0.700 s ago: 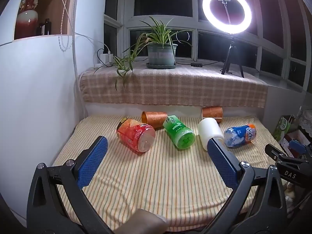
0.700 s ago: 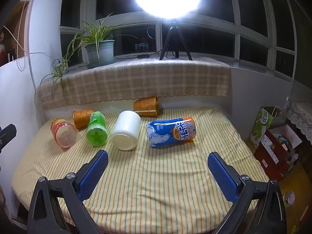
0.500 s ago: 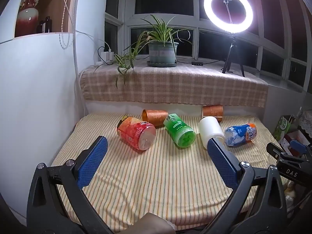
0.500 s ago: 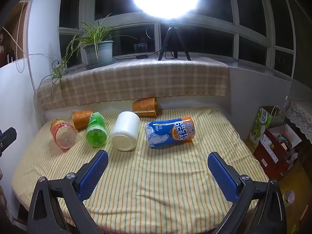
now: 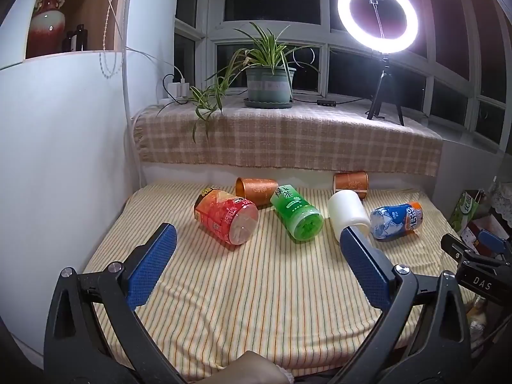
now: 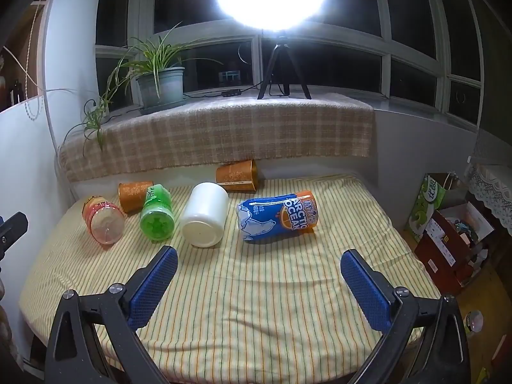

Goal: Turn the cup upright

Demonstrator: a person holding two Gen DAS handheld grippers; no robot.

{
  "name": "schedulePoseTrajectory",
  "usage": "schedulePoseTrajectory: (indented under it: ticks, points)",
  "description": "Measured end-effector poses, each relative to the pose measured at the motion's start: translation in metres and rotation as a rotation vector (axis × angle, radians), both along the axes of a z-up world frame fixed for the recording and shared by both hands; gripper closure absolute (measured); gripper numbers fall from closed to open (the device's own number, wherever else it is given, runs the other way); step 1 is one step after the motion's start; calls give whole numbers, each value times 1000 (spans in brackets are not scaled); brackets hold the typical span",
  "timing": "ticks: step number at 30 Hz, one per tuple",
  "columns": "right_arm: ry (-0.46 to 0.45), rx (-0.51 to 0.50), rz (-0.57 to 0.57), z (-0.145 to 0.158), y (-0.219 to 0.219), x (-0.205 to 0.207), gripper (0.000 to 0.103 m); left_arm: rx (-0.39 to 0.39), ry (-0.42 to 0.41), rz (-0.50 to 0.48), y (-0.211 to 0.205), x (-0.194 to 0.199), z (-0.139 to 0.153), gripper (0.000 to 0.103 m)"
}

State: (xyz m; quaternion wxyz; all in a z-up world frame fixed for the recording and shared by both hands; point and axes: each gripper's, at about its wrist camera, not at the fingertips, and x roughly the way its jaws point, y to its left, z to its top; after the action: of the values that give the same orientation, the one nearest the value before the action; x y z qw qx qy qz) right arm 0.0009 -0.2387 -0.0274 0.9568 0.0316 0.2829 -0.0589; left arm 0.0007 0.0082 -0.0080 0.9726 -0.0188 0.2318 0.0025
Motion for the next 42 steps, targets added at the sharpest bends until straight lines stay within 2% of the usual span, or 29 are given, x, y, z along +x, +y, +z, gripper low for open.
schedulePoseTrajectory:
  ticks: [26, 42]
  points:
    - [8, 6, -2, -2, -1, 4, 0, 8, 5, -6, 5, 7, 5, 0]
    - [25, 22, -7, -7, -5, 7, 0, 23, 10, -12, -11, 10, -4, 0]
